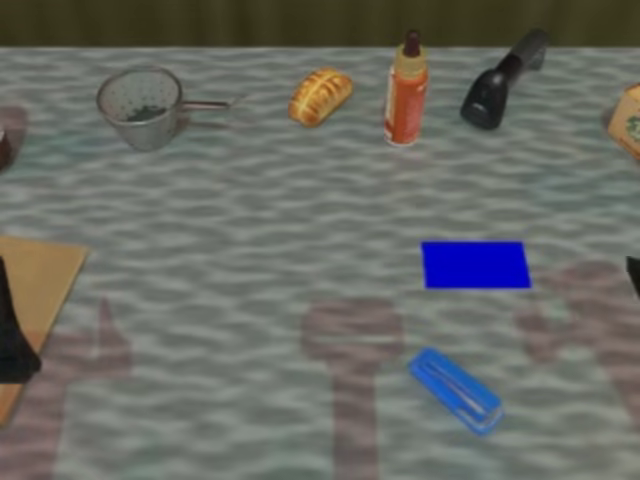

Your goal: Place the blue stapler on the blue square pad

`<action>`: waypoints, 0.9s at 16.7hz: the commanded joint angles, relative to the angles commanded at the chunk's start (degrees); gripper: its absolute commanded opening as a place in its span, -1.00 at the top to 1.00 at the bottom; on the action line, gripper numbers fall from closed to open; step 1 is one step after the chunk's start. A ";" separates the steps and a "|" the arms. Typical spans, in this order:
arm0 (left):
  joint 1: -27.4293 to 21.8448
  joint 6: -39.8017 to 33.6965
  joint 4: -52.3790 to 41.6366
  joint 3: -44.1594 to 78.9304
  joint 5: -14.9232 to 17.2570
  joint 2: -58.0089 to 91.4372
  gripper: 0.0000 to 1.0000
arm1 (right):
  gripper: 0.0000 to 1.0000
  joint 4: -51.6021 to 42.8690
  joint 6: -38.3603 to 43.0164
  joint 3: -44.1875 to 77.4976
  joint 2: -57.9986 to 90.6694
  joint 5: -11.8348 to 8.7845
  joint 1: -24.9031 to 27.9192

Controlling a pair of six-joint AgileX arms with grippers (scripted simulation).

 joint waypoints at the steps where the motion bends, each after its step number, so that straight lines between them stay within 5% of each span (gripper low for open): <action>1: 0.00 0.00 0.00 0.00 0.00 0.00 -1.00 | -1.00 -3.55 -0.24 4.02 6.38 0.01 2.04; 8: 0.00 0.00 0.00 0.00 0.00 0.00 -1.00 | -1.00 -26.53 -1.68 30.22 44.44 -0.16 15.45; 15: 0.00 0.00 0.00 0.00 0.00 0.00 -1.00 | -1.00 -38.22 -2.43 45.99 64.08 -0.29 22.94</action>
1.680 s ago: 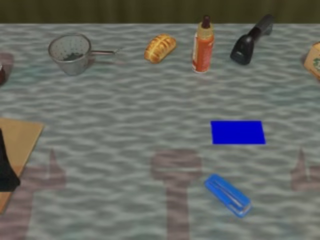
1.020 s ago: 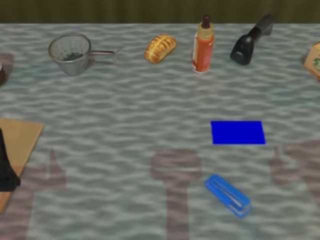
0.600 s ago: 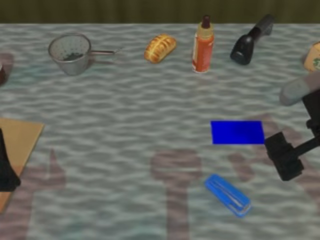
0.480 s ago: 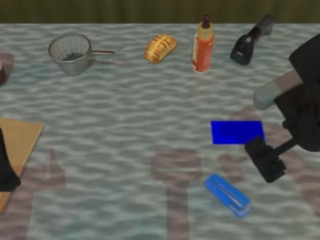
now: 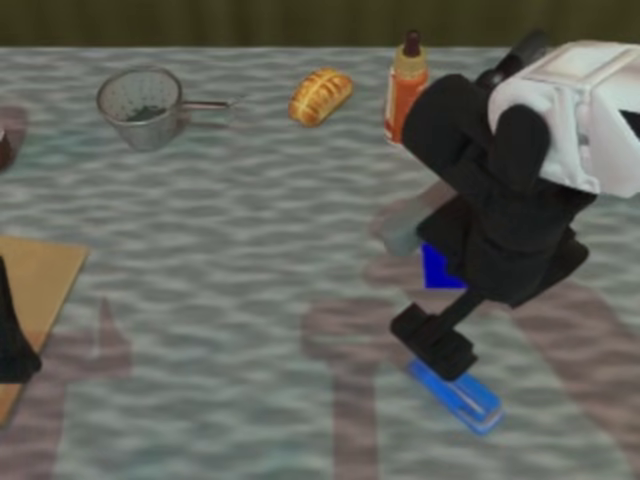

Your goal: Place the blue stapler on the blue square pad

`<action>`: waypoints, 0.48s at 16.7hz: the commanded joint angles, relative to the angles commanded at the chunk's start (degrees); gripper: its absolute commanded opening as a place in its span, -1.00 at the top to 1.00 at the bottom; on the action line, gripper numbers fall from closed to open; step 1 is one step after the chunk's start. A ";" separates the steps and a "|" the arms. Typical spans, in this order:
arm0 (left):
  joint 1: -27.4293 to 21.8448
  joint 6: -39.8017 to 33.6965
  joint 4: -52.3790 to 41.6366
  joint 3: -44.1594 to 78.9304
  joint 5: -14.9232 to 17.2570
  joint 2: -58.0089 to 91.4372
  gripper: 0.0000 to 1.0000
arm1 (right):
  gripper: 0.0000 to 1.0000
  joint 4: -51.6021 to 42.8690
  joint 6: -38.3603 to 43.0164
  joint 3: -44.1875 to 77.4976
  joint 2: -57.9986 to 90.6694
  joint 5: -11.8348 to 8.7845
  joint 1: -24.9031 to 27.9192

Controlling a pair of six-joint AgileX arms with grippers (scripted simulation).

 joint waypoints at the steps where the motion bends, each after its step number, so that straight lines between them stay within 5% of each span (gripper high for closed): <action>1: 0.00 0.00 0.00 0.00 0.00 0.00 -1.00 | -1.00 -0.41 -0.03 0.59 0.59 0.00 0.27; 8: 0.00 0.00 0.00 0.00 0.00 0.00 -1.00 | -1.00 0.55 -0.06 -0.13 0.94 0.01 0.13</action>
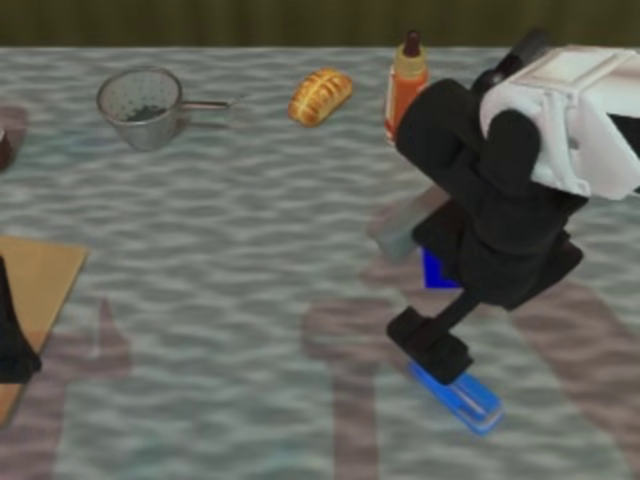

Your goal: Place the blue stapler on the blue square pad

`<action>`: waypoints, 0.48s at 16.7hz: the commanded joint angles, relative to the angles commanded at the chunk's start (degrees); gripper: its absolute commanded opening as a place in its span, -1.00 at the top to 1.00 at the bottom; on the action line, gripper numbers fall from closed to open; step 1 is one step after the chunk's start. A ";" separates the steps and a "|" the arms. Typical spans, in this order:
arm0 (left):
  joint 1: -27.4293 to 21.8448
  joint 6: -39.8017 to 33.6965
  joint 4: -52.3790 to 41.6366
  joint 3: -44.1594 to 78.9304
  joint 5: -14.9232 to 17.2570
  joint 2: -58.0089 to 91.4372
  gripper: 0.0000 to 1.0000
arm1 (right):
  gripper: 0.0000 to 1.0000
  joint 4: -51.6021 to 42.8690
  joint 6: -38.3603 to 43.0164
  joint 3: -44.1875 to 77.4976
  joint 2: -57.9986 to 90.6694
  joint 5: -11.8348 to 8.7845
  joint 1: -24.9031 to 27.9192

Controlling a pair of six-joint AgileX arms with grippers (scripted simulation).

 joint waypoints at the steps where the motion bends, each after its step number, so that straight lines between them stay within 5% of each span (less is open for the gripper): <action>1: 0.00 0.00 0.00 0.00 0.00 0.00 -1.00 | -1.00 1.29 -0.02 -0.89 0.53 0.00 0.06; 8: 0.00 0.00 0.00 0.00 0.00 0.00 -1.00 | -1.00 18.52 0.35 -10.74 7.43 0.04 0.39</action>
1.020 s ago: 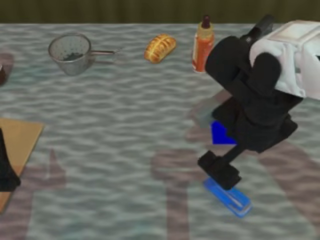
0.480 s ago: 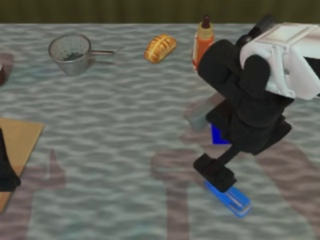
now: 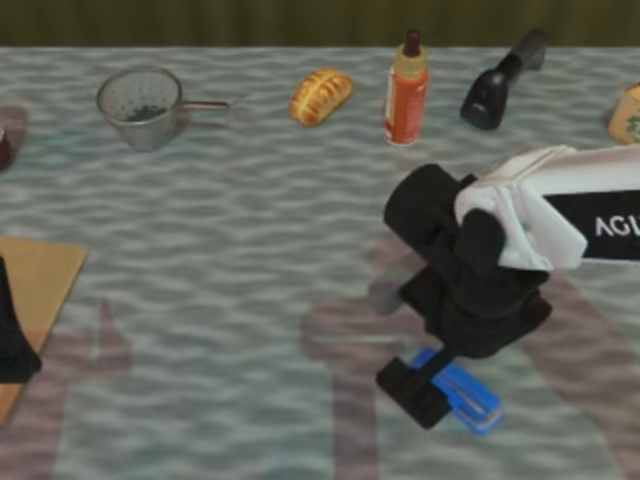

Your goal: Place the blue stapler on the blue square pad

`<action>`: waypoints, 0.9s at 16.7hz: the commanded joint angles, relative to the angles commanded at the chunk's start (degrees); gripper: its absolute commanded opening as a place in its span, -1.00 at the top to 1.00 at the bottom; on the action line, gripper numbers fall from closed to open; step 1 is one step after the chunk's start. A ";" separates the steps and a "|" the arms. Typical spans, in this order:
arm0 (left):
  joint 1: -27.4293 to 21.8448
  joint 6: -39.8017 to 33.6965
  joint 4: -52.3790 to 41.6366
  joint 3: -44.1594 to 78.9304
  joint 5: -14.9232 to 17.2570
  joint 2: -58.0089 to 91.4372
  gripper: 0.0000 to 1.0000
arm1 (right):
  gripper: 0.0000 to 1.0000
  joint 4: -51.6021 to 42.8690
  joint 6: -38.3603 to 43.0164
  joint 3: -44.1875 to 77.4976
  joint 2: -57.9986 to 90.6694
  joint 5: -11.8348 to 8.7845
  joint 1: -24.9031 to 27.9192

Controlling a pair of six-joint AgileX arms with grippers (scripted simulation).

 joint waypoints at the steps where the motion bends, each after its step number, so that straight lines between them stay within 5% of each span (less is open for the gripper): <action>1: 0.00 0.00 0.00 0.00 0.00 0.00 -1.00 | -1.00 1.32 0.04 -0.85 0.65 0.00 0.04; 6: 0.00 0.00 0.00 0.00 0.00 0.00 -1.00 | -1.00 2.16 0.07 -1.40 1.06 0.01 0.07; 15: 0.00 0.00 0.00 0.00 0.00 0.00 -1.00 | 0.36 2.16 0.07 -1.40 1.06 0.01 0.07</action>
